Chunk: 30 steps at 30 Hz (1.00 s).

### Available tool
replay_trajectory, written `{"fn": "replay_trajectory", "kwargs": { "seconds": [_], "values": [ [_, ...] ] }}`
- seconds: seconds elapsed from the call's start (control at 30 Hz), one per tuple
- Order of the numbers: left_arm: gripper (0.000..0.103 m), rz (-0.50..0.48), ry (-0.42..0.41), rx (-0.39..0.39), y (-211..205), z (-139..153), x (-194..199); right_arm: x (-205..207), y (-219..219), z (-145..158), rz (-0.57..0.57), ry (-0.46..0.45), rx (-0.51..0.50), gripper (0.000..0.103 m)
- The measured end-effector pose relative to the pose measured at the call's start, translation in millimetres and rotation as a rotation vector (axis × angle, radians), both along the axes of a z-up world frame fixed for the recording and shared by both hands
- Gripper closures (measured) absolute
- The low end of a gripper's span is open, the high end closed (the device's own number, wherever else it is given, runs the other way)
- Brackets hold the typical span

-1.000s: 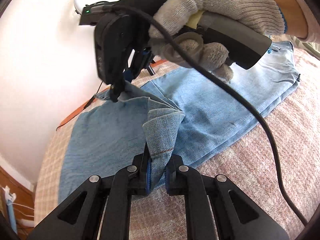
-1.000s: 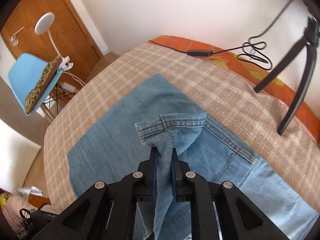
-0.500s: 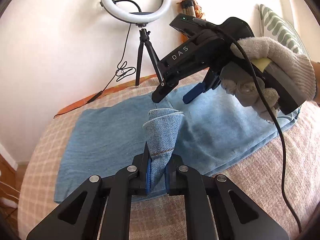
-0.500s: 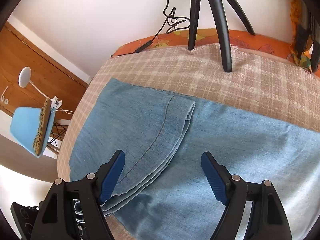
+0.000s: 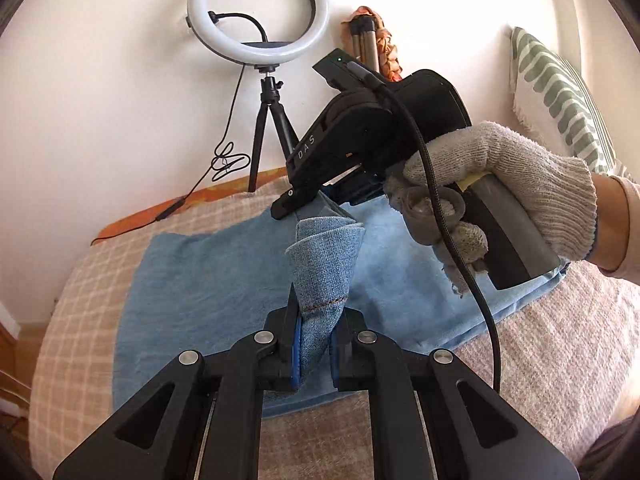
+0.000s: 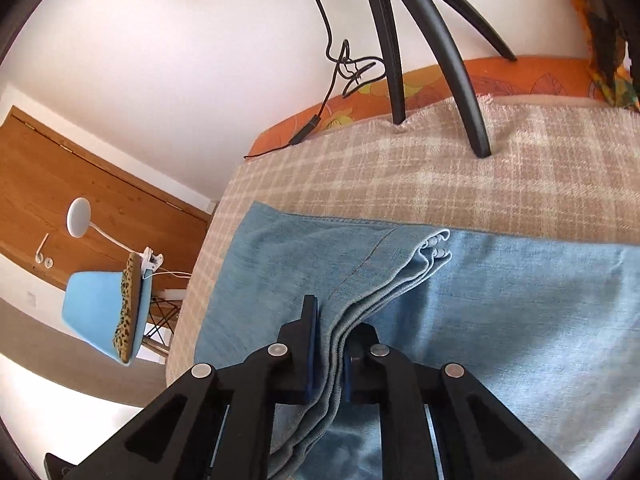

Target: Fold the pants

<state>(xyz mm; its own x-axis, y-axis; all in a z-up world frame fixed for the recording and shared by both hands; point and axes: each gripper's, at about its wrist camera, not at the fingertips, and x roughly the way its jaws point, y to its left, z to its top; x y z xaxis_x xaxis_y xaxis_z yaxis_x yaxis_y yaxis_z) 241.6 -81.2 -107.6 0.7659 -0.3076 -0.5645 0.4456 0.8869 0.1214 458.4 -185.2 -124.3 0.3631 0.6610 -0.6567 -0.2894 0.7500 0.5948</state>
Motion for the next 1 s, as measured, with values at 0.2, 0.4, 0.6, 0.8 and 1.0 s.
{"fn": "replay_trajectory", "kwargs": {
  "seconds": [0.2,0.4,0.6,0.8,1.0],
  "values": [
    [0.094,-0.112,0.006,-0.011,-61.2,11.5,-0.3,-9.1,-45.3,38.4,-0.024,-0.121,-0.106,0.098],
    [0.094,-0.230,-0.012,-0.003,-131.9,22.3,-3.6,-20.6,-113.1,62.8,-0.081,-0.185,-0.178,0.099],
    [0.094,-0.334,-0.012,-0.007,-195.1,28.7,-6.4,-29.0,-187.6,68.9,-0.150,-0.196,-0.215,0.099],
    [0.094,-0.412,0.002,-0.004,-248.9,25.7,-10.0,-39.7,-242.5,65.9,-0.203,-0.195,-0.261,0.099],
    [0.094,-0.480,0.009,0.000,-291.9,16.7,-17.2,-56.5,-296.4,54.7,-0.261,-0.184,-0.268,0.099]
  ]
}}
